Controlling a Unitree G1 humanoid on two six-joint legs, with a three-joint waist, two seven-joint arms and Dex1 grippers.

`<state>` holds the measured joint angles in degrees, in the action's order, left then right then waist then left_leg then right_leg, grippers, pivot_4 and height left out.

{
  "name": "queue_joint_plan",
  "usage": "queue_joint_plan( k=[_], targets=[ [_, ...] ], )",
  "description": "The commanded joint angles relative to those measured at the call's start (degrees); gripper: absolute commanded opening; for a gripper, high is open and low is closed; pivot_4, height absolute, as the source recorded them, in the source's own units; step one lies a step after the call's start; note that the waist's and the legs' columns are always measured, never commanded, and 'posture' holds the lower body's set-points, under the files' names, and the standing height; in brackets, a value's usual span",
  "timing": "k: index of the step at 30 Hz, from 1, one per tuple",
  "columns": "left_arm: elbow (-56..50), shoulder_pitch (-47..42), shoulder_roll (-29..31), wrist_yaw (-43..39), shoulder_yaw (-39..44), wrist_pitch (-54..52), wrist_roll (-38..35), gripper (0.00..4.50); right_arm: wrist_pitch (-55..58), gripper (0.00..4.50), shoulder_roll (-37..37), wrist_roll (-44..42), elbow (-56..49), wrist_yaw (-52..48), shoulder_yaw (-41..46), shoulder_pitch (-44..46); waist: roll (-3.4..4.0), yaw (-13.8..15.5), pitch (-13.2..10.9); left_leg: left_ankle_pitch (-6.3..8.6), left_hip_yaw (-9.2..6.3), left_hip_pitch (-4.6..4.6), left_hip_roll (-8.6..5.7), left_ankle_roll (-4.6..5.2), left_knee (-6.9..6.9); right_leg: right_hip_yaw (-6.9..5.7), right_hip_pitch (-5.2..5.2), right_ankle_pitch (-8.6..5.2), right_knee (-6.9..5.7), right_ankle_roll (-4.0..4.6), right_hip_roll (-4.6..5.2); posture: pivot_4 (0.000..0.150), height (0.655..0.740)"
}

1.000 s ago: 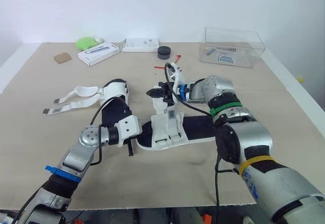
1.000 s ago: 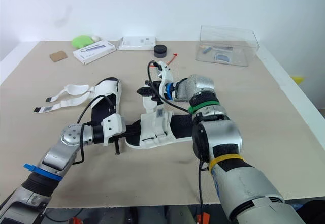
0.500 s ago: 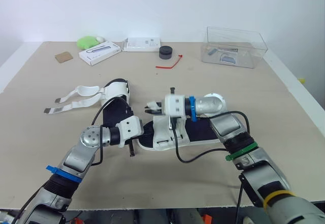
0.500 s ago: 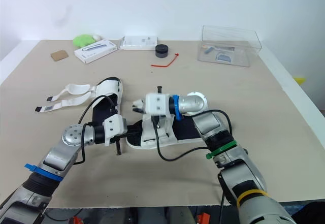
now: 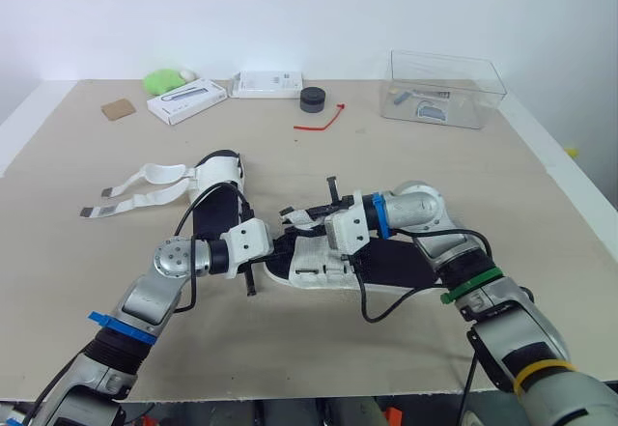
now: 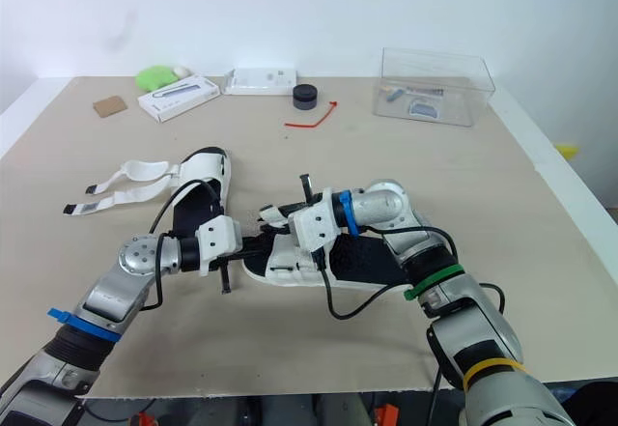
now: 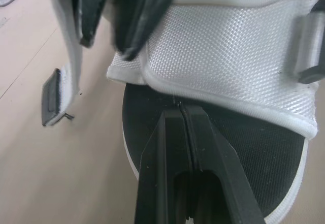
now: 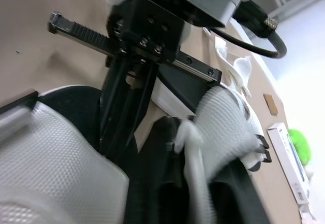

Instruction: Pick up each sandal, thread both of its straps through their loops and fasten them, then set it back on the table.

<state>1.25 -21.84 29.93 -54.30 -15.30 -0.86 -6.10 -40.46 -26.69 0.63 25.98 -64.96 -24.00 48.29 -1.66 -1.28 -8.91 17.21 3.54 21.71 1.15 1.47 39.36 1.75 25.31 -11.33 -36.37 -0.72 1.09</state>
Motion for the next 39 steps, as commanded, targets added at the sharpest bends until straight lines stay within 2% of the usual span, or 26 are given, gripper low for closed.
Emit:
queue_joint_plan(
  k=[1,3,5,11,16,18,25,29,35,39],
  targets=[
    [2.4,1.0,0.6,-0.4,-1.3,-1.0,2.3,0.0,-7.6,2.05,-1.3,2.8,-0.1,0.4,0.4,3.0,0.0,0.0,0.0,0.0,0.01,-0.06,0.0,0.0,0.0,0.01,-0.03,0.0,-0.03,0.01,0.0,0.15,0.74],
    [2.4,0.9,0.5,-0.3,-1.3,-1.1,2.2,0.0,-11.6,2.97,-2.7,3.8,0.6,0.0,0.0,3.5,0.0,0.0,0.0,0.0,0.06,-0.2,0.0,0.0,0.0,0.02,-0.1,-0.02,-0.1,0.03,-0.02,0.15,0.74],
    [2.6,0.9,0.6,-0.3,-1.2,-1.0,2.2,0.0,-13.0,2.97,-4.2,2.5,-0.3,-1.4,-0.3,3.2,0.0,0.0,0.0,0.0,0.05,-0.28,0.0,0.0,0.0,0.02,-0.16,-0.04,-0.11,0.06,-0.02,0.15,0.74],
    [2.4,1.5,1.0,-0.3,-1.1,-0.9,2.3,0.0,1.7,2.97,-8.8,-7.1,-12.0,-7.7,0.1,-1.7,-0.02,0.1,0.0,0.0,0.08,-0.38,0.02,0.0,0.01,0.09,-0.18,-0.09,-0.26,0.14,-0.02,0.15,0.74],
    [2.5,1.3,0.9,-0.4,-1.3,-0.8,2.4,0.0,-1.9,2.97,-9.7,-5.5,-15.3,-6.7,1.2,-3.2,-0.02,0.1,0.0,-0.01,0.12,-0.49,0.01,0.0,0.02,0.13,-0.18,-0.13,-0.45,0.19,-0.04,0.15,0.74],
    [2.6,1.3,1.0,-0.6,-1.2,-0.7,2.4,0.0,1.0,2.97,-10.3,-7.2,-17.8,-6.5,2.0,-4.6,-0.02,0.1,0.0,-0.01,0.1,-0.52,0.02,0.0,0.02,0.12,-0.19,-0.15,-0.49,0.22,-0.07,0.15,0.74],
    [3.2,0.9,1.1,-1.2,-1.3,-0.3,2.7,0.0,25.1,2.97,-14.9,-16.2,-31.0,-8.5,3.6,-9.9,-0.02,0.1,0.0,-0.01,0.1,-0.52,0.02,0.0,0.03,0.12,-0.17,-0.22,-0.58,0.25,-0.06,0.15,0.74],
    [3.5,0.7,0.9,-1.2,-1.3,0.0,2.8,0.0,48.8,2.97,-17.0,-24.7,-40.3,-5.3,6.1,-9.3,-0.02,0.1,0.0,-0.01,0.07,-0.54,0.03,-0.01,0.06,0.1,-0.17,-0.22,-0.65,0.26,-0.07,0.15,0.74],
    [3.7,0.6,0.7,-1.3,-1.5,0.2,2.8,0.0,64.7,2.97,-14.5,-27.7,-44.3,0.7,9.2,-2.9,-0.02,0.1,0.0,-0.04,0.01,-0.53,0.04,-0.03,0.09,0.02,-0.16,-0.23,-0.66,0.27,-0.13,0.15,0.74],
    [3.7,0.8,0.6,-1.3,-1.6,0.3,2.8,0.0,65.8,2.97,-12.1,-22.7,-41.0,3.0,7.8,1.3,-0.03,0.1,0.0,-0.04,-0.03,-0.51,0.04,-0.03,0.09,-0.02,-0.16,-0.26,-0.65,0.27,-0.14,0.15,0.74]
  ],
)
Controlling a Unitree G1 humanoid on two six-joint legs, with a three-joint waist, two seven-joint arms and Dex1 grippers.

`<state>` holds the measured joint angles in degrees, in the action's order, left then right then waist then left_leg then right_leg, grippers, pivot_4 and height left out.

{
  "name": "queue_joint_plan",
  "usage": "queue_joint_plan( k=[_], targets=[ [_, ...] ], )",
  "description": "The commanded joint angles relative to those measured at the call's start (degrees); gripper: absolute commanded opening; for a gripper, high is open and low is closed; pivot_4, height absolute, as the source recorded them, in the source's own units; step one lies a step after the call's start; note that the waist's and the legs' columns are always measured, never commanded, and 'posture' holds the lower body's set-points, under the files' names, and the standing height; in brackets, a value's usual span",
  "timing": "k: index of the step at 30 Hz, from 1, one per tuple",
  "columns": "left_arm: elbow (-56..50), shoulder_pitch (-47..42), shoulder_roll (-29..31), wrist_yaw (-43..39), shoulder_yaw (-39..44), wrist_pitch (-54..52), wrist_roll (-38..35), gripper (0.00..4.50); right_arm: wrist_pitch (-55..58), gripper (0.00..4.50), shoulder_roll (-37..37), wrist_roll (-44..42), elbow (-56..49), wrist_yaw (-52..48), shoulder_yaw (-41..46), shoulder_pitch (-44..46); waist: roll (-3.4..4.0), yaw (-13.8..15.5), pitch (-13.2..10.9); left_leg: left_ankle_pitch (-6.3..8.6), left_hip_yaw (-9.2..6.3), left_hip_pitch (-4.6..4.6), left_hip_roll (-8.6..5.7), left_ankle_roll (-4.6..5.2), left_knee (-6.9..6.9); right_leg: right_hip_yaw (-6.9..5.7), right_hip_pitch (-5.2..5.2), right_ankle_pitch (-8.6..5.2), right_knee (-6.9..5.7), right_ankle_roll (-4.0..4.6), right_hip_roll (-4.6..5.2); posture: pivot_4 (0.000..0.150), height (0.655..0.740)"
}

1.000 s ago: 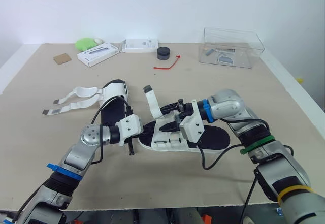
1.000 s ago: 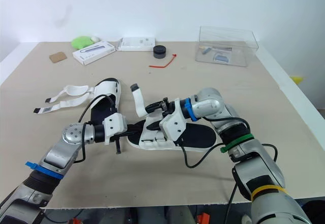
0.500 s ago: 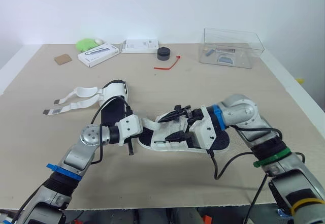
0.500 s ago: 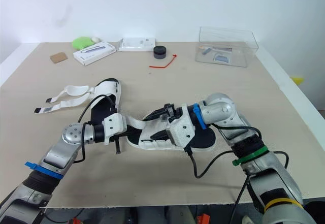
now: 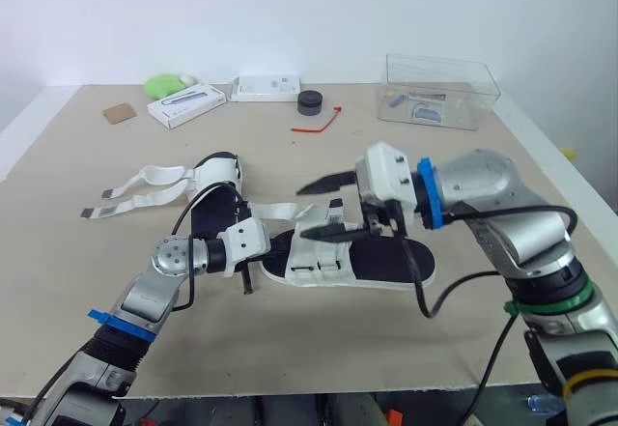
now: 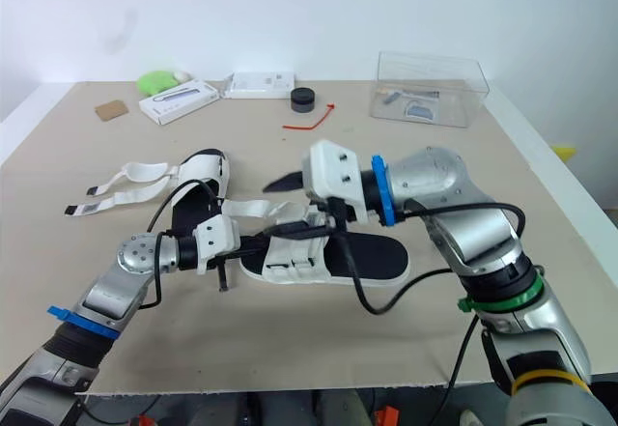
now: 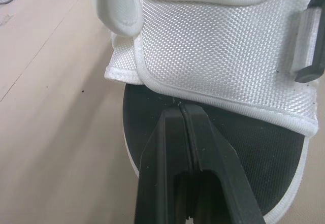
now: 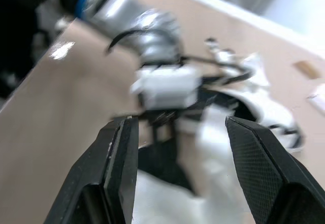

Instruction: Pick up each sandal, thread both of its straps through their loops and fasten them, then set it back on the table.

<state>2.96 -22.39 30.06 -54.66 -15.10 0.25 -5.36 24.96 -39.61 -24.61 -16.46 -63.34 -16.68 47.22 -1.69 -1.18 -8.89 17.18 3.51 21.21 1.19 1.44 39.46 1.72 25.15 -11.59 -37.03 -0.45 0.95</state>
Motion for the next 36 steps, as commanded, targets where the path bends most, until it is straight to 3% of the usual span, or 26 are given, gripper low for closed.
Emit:
queue_joint_plan(
  k=[1,9,16,26,36],
  targets=[
    [2.0,1.3,0.4,-1.0,-1.9,-0.8,2.1,0.0,0.6,2.97,1.7,3.4,3.3,1.8,0.3,3.5,0.0,0.0,0.0,0.0,0.01,0.01,0.0,0.0,0.0,-0.02,0.01,-0.01,0.0,-0.01,0.0,0.15,0.74],
    [2.6,0.7,0.0,-1.2,-2.2,-0.6,2.2,0.0,17.7,2.97,7.8,-1.6,18.2,-2.9,0.5,14.4,0.0,0.0,0.0,0.0,0.07,0.06,-0.02,0.0,0.01,-0.07,0.05,0.0,0.0,-0.02,0.01,0.15,0.74],
    [2.3,1.0,0.0,-1.1,-2.0,-0.5,2.4,0.0,45.3,2.97,10.5,-7.9,27.9,-6.6,-1.5,24.6,0.01,0.0,0.0,0.0,-0.11,0.18,-0.02,0.0,0.01,-0.21,0.1,-0.01,-0.02,0.04,0.12,0.15,0.74],
    [1.7,1.7,0.0,-0.5,-1.8,-0.7,2.4,0.0,45.4,2.97,12.0,-4.5,29.0,-6.3,-7.6,24.4,0.03,0.0,0.0,0.01,-0.5,0.33,-0.05,-0.01,0.01,-0.56,0.09,-0.06,-0.01,0.12,0.17,0.15,0.74],
    [2.0,1.8,0.0,-0.2,-1.9,-0.5,2.5,0.0,46.5,2.97,12.1,-5.1,27.8,-8.0,-8.0,24.5,0.03,0.0,0.0,0.0,-0.51,0.36,-0.06,-0.02,0.02,-0.62,0.09,-0.06,-0.01,0.11,0.18,0.15,0.74]
  ],
)
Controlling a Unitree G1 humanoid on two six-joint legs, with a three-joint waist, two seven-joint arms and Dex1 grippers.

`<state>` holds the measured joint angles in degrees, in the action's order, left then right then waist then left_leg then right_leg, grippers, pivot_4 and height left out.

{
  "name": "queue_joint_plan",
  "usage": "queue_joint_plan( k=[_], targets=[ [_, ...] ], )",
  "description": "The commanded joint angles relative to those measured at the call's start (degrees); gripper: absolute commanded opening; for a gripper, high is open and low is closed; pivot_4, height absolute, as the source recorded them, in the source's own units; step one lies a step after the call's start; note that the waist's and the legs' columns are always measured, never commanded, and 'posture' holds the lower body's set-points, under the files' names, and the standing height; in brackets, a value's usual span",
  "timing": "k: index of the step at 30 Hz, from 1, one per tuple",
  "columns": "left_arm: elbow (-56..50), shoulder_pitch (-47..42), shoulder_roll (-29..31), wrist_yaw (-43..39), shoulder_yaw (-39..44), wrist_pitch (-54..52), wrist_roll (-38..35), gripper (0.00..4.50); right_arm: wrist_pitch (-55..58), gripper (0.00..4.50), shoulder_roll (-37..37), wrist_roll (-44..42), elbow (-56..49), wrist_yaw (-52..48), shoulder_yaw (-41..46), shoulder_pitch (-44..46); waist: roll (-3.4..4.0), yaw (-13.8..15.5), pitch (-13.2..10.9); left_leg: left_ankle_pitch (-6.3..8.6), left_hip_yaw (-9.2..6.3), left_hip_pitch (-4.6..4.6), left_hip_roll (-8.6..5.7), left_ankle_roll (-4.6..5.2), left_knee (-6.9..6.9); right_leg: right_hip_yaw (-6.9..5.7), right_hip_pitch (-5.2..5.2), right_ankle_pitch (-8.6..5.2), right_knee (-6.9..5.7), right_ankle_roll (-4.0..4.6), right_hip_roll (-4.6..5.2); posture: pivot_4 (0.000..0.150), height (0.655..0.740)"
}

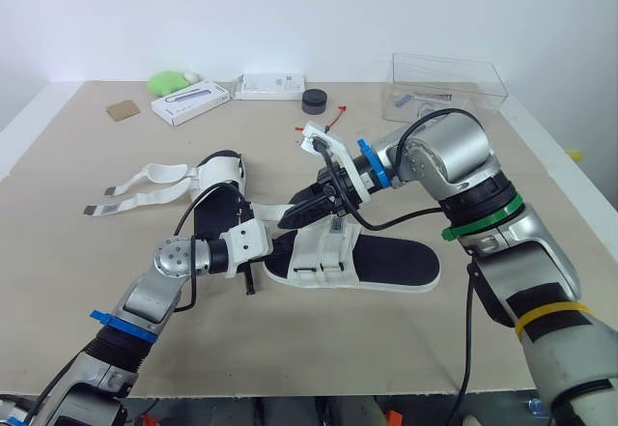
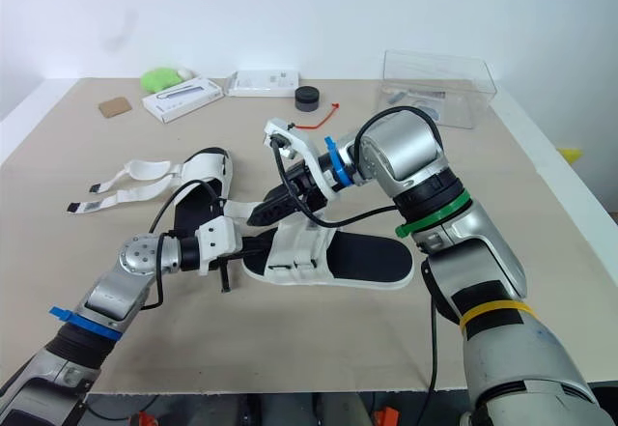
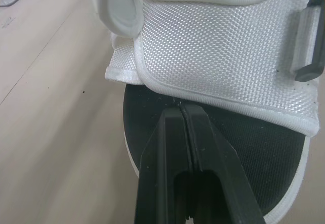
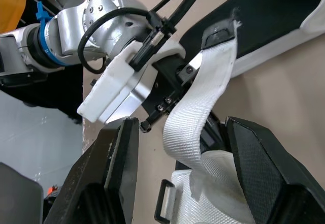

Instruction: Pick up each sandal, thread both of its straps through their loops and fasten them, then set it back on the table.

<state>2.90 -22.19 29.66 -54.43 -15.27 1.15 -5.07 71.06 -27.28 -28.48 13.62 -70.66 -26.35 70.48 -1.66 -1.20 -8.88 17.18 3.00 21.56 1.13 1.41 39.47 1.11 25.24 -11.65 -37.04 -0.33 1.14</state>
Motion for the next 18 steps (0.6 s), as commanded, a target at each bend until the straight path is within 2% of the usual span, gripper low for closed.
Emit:
queue_joint_plan(
  k=[1,3,4,8,18],
  targets=[
    [2.1,1.6,0.4,-0.4,-1.7,-1.5,2.2,0.0,0.5,2.74,-0.2,-1.4,-2.7,-0.6,1.8,1.2,0.0,0.0,0.0,0.0,-0.01,0.0,0.0,0.0,0.0,0.0,0.0,0.0,0.0,0.0,0.0,0.15,0.74],
    [2.0,1.6,0.4,-0.4,-1.8,-1.5,2.2,0.0,0.5,2.06,-0.4,-1.7,-4.0,-0.5,2.1,0.7,0.0,0.0,0.0,0.0,-0.03,0.0,0.0,0.0,0.0,-0.01,0.0,0.0,0.0,0.0,0.0,0.15,0.74],
    [2.0,1.6,0.4,-0.5,-1.8,-1.5,2.2,0.0,0.5,1.88,-0.6,-2.0,-4.8,-0.5,2.3,0.4,0.0,0.0,0.0,0.0,-0.04,0.0,0.0,0.0,0.0,-0.02,0.0,0.0,-0.01,0.0,0.0,0.15,0.74],
    [2.2,1.5,0.7,-0.6,-1.7,-1.4,2.2,0.0,-0.2,0.08,-2.0,-3.1,-9.7,0.2,3.7,-2.7,0.0,0.0,0.0,0.0,-0.06,0.0,0.0,0.0,0.0,-0.03,-0.01,0.0,0.0,0.01,0.0,0.15,0.74],
    [2.6,1.3,0.6,-0.8,-1.8,-1.1,2.3,0.0,-5.1,0.04,-4.6,-4.3,-18.8,1.1,6.6,-8.8,0.0,0.0,0.0,-0.01,-0.11,0.0,-0.01,-0.01,0.0,-0.04,-0.02,-0.01,0.0,0.0,-0.02,0.15,0.74]
  ],
)
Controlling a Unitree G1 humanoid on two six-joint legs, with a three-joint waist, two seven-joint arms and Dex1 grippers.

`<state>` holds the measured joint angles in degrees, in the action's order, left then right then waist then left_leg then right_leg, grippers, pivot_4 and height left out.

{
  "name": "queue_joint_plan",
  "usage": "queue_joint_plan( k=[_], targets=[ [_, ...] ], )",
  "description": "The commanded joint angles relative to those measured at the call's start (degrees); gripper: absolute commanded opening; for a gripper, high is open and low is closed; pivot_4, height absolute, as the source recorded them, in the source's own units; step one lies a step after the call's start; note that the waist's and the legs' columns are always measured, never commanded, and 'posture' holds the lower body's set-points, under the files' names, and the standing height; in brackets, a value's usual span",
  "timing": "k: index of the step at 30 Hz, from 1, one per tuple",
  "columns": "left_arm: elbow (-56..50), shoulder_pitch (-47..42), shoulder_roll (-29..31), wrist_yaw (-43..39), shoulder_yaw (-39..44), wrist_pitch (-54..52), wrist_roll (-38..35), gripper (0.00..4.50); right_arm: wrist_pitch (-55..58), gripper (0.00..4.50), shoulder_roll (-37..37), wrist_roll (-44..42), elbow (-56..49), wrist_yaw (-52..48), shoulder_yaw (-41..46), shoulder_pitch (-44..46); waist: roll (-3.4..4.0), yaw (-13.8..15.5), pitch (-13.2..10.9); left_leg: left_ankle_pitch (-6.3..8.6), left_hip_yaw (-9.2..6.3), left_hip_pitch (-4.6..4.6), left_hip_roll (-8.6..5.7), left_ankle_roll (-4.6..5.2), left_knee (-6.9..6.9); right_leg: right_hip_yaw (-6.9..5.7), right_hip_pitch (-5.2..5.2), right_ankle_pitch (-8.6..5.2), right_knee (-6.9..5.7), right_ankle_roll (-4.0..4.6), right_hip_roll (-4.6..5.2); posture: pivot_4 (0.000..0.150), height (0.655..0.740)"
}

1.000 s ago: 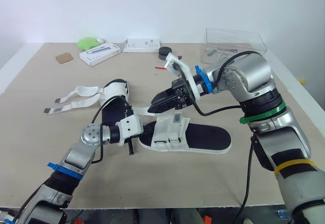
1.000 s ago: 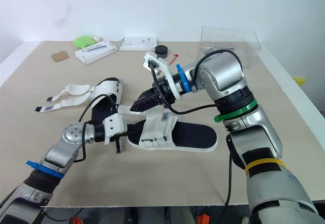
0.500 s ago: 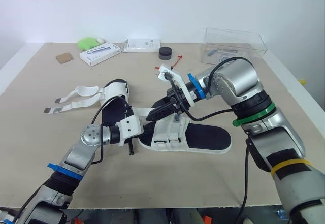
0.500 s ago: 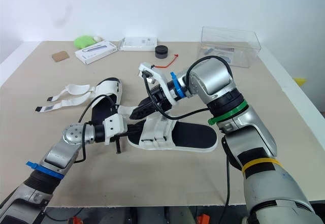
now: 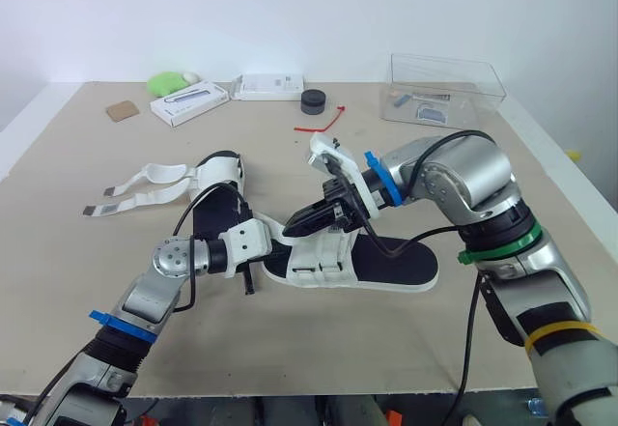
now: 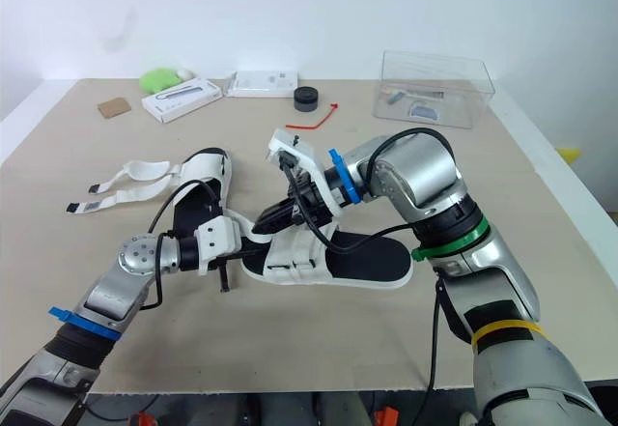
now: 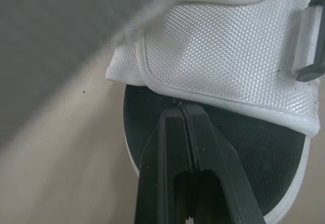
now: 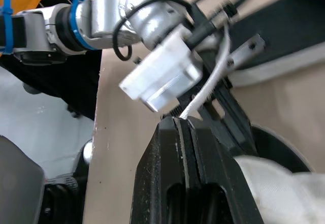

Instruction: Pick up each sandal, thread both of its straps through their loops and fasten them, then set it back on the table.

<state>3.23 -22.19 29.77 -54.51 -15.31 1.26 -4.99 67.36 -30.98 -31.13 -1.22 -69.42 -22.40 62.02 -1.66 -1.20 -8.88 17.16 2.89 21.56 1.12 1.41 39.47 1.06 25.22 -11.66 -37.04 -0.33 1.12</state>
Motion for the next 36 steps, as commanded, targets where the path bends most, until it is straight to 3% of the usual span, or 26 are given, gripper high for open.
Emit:
queue_joint_plan(
  k=[1,9,14,21,25,28,33,36],
  targets=[
    [2.4,1.2,0.5,-0.8,-1.8,-1.1,2.3,0.0,-1.1,0.04,-1.1,-2.0,-4.6,-0.2,2.9,-0.6,0.0,0.0,0.0,0.0,0.0,0.0,0.0,0.0,0.0,-0.01,0.0,0.0,0.01,0.0,0.0,0.15,0.74],
    [2.4,1.2,0.3,-0.7,-2.1,-1.0,2.4,0.0,-8.5,0.04,-5.7,-0.2,-12.1,-1.6,2.2,-5.8,0.0,0.0,0.0,0.0,0.03,0.01,0.0,0.0,-0.01,0.0,0.0,-0.02,0.03,-0.03,0.01,0.15,0.74],
    [2.6,1.1,0.3,-0.8,-2.1,-1.0,2.4,0.0,-34.2,0.04,-9.1,9.6,-14.0,-3.7,1.8,-12.7,-0.01,0.0,0.0,0.0,0.02,-0.01,-0.04,0.0,-0.01,0.01,-0.04,-0.1,0.04,-0.17,-0.02,0.15,0.74],
    [2.6,1.1,0.4,-1.1,-2.2,-0.9,2.3,0.0,-62.7,0.04,-4.5,15.5,-10.1,-2.8,5.1,-18.4,-0.01,0.0,0.0,-0.01,0.05,-0.09,-0.05,-0.02,0.05,0.05,-0.11,-0.11,0.03,-0.19,-0.07,0.15,0.74],
    [2.9,0.5,0.2,-1.3,-2.3,-1.0,2.4,0.0,-92.5,0.04,-2.8,22.6,-1.5,-3.2,5.0,-20.5,-0.01,0.0,0.0,-0.01,0.07,-0.09,-0.06,-0.02,0.05,0.06,-0.1,-0.11,0.03,-0.19,-0.19,0.15,0.74],
    [3.1,0.4,0.4,-1.4,-2.3,-0.9,2.3,0.0,-107.6,0.04,-3.5,26.0,4.3,-3.3,4.4,-20.0,-0.02,0.0,0.0,-0.01,0.07,-0.09,-0.1,-0.02,0.04,0.09,-0.12,-0.12,0.04,-0.19,-0.2,0.15,0.74],
    [3.2,0.4,0.4,-1.5,-2.2,-0.9,2.3,0.0,-122.6,0.04,-2.8,28.7,10.8,-1.1,3.5,-17.1,-0.01,0.0,0.0,-0.01,0.11,-0.18,-0.1,-0.02,0.04,0.14,-0.16,-0.1,0.02,-0.17,0.0,0.15,0.74],
    [3.3,0.3,0.3,-1.5,-2.1,-1.0,2.2,0.0,-137.5,0.04,-3.3,34.7,16.1,1.3,2.3,-14.2,-0.01,0.0,0.0,-0.02,0.12,-0.34,-0.08,-0.03,0.04,0.12,-0.29,-0.11,0.01,-0.09,-0.01,0.15,0.74]
  ],
)
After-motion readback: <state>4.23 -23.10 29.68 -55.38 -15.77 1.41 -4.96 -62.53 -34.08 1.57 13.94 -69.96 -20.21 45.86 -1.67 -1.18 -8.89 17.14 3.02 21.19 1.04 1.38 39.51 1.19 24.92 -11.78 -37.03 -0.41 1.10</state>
